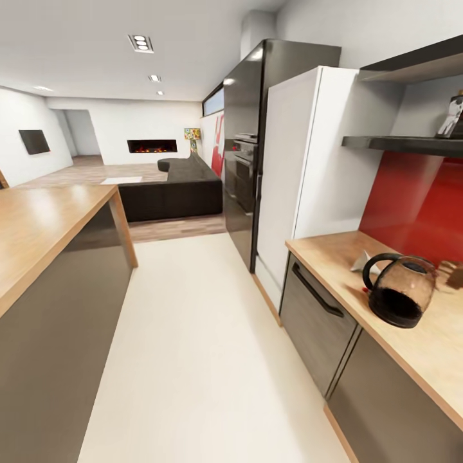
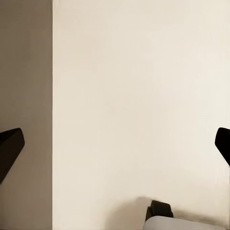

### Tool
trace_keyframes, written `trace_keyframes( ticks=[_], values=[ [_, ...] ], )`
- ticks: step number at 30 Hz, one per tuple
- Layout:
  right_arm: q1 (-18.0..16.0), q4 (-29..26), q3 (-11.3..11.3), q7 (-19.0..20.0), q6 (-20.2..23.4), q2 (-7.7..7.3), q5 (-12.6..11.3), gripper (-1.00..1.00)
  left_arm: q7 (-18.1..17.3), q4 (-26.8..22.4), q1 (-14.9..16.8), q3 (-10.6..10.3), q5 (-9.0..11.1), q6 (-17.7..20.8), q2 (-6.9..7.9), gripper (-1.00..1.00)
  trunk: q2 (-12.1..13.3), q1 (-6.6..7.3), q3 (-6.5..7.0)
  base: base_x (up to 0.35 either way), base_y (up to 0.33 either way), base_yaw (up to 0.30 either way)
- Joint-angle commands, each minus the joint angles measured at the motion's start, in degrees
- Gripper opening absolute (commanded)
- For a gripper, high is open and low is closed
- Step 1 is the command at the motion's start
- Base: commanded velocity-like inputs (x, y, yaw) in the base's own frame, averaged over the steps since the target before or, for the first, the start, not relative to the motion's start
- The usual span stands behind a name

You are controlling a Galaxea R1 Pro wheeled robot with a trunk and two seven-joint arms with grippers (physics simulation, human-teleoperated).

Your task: Set up a coffee station on the kitchen countertop: keep the coffee maker on the countertop, move the bottle of coffee from the kitchen shelf to the counter next to the coffee maker, place a paper coffee filter on top of the coffee maker, put the saucer next to the coffee maker with the coffee cup on the saucer, and place the electric kettle next to the coffee maker.

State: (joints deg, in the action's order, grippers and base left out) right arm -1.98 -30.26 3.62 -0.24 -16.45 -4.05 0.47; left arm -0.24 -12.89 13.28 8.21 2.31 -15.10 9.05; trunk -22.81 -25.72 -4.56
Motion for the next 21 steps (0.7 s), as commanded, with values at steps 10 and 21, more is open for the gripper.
trace_keyframes(
  ticks=[10,21],
  values=[
    [-0.04,0.03,0.05,-0.02,-0.16,0.01,0.06,1.0,-0.03,0.06,0.07,-0.03,0.26,-0.19,0.0,1.0,-0.11,-0.07,-0.12,0.337,0.085,0.0],
    [-0.04,0.04,0.05,-0.02,-0.16,0.01,0.06,1.0,-0.03,0.06,0.08,-0.01,0.26,-0.19,0.0,1.0,-0.11,-0.07,-0.12,0.337,0.085,0.0]
  ],
)
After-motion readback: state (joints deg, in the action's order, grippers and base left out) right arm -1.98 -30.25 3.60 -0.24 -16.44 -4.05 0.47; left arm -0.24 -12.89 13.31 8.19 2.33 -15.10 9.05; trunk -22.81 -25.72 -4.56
